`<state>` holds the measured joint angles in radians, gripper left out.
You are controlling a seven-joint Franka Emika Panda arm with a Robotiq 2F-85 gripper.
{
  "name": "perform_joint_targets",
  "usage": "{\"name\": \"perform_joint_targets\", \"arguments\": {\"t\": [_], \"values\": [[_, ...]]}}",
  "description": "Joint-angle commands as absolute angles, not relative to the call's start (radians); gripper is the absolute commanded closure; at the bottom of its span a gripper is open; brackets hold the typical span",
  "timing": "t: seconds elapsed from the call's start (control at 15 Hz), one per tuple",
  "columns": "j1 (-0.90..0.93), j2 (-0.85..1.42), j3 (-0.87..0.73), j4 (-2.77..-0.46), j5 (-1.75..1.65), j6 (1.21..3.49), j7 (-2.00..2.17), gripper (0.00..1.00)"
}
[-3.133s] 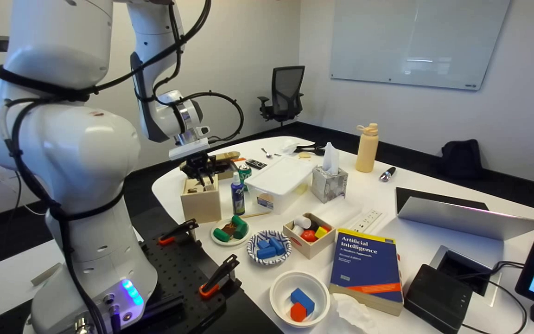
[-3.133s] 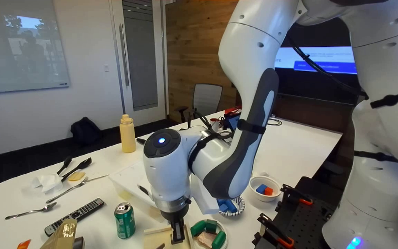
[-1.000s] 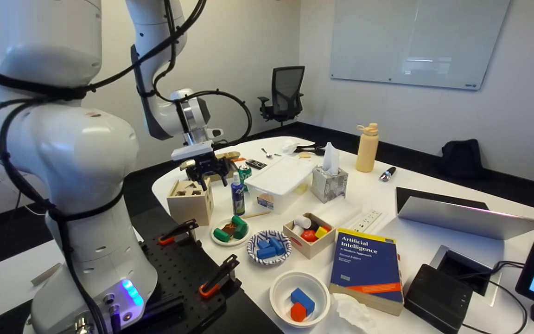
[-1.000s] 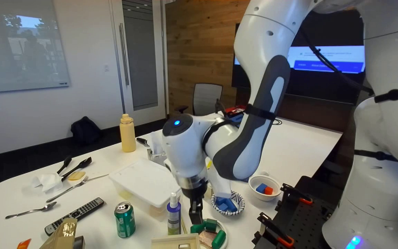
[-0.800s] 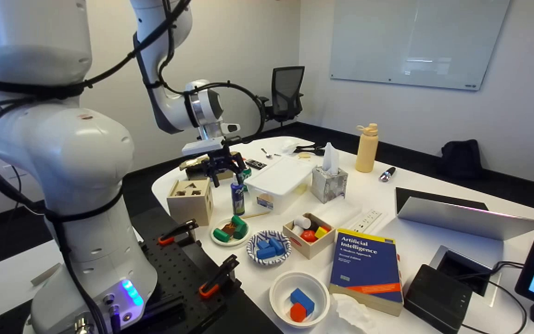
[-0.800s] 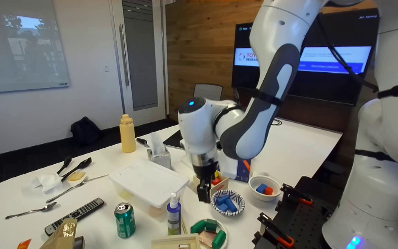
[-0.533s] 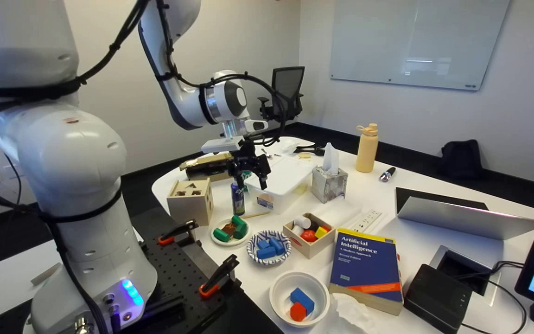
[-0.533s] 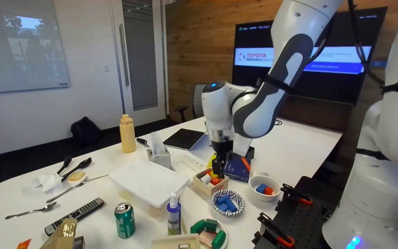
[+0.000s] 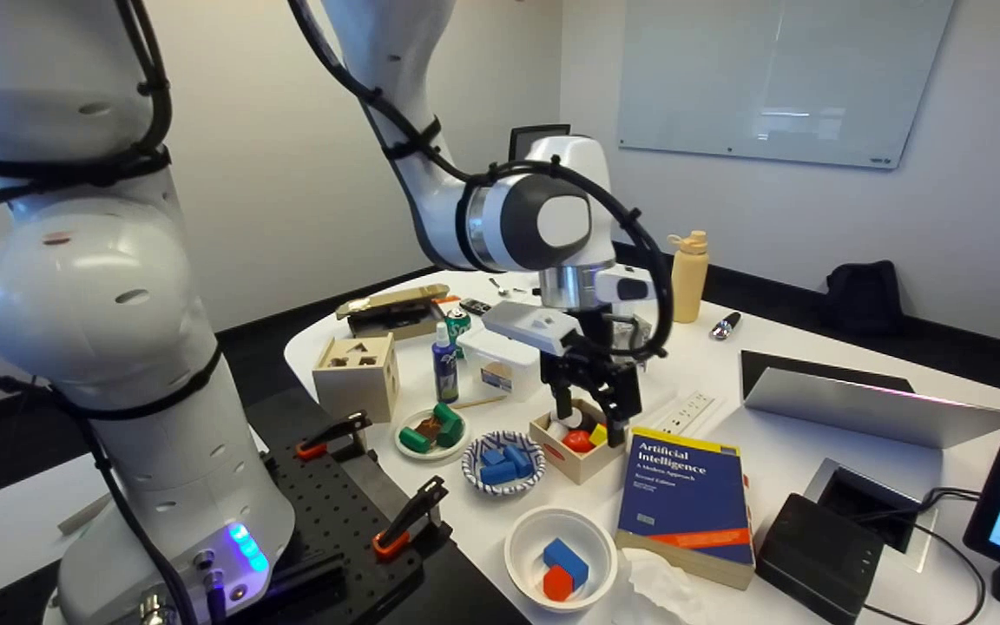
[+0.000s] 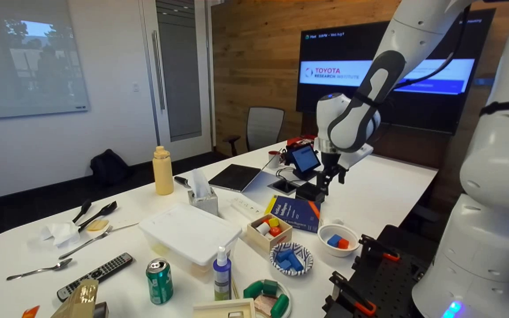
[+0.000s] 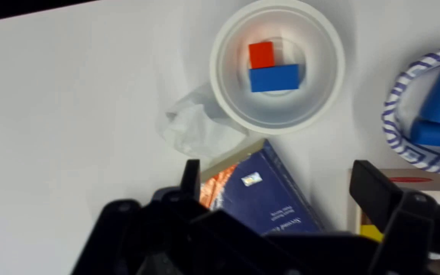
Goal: Put three blocks inside the cube-shaped object
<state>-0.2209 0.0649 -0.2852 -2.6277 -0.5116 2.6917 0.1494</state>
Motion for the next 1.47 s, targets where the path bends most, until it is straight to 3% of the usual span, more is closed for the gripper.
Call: {"name": "perform_joint_targets", "arguments": {"t": [0.0, 0.27, 1.4], "values": [[-0.317, 0.246, -0.327, -2.483, -0.357, 2.709, -0.124, 0.00], [-0.381, 0.294, -0.293, -2.454, -0.234, 2.652, -0.344, 0.00], [-0.271, 0.310, -0.282, -2.519, -0.261, 2.681, -0.181, 0.00]]}}
